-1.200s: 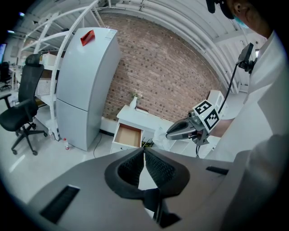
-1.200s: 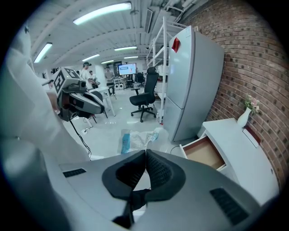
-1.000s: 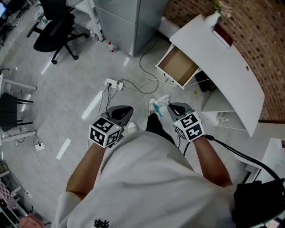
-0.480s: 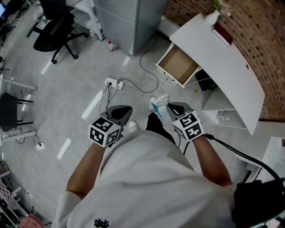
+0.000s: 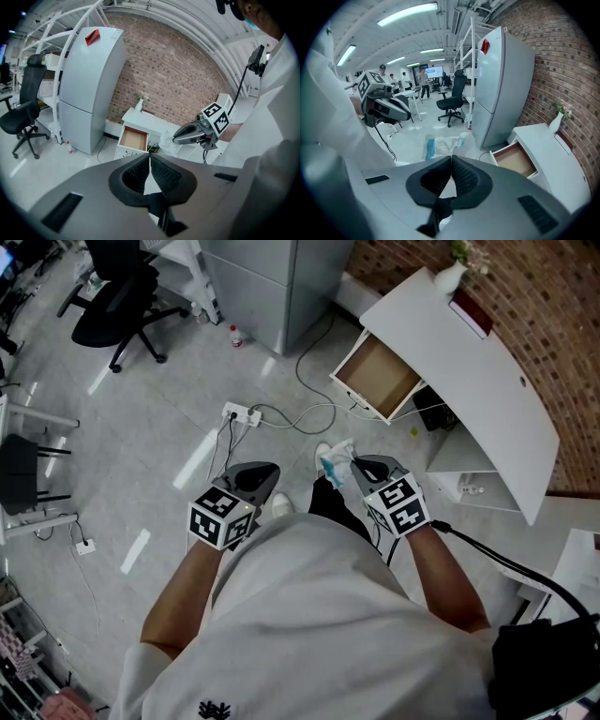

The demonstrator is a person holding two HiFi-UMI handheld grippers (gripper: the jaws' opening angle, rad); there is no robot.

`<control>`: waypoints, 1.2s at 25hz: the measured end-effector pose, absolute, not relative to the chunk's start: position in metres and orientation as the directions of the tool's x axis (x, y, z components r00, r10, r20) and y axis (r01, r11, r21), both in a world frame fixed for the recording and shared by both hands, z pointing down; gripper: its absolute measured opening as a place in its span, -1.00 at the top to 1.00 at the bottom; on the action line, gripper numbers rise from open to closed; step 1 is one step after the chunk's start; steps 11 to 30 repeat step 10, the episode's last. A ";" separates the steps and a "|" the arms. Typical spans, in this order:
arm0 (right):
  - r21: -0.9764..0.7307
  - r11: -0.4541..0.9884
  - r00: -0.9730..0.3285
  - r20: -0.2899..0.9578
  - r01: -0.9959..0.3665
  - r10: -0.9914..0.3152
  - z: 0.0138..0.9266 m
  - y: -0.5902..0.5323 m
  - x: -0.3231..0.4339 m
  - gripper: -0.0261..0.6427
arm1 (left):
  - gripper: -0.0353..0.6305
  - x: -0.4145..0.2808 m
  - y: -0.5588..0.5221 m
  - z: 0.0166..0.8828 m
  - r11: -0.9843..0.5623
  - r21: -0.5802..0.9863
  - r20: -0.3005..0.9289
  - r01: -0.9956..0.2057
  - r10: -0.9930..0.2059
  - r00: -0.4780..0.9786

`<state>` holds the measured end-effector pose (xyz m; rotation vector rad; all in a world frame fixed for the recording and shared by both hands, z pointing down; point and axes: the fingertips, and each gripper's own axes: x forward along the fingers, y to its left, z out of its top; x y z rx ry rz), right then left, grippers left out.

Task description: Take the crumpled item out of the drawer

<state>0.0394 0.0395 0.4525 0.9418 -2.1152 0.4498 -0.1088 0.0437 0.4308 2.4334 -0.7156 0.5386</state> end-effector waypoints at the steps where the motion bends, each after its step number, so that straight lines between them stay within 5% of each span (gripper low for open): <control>1: -0.011 0.666 -0.436 0.763 -0.746 -0.477 0.453 0.039 0.039 0.83 | 0.81 -0.110 0.043 0.431 -0.712 0.383 0.506 -0.589 -0.371 0.779; 30: -0.015 0.676 -0.445 0.763 -0.737 -0.468 0.456 0.025 0.036 0.83 | 0.81 -0.113 0.030 0.432 -0.703 0.384 0.509 -0.599 -0.380 0.772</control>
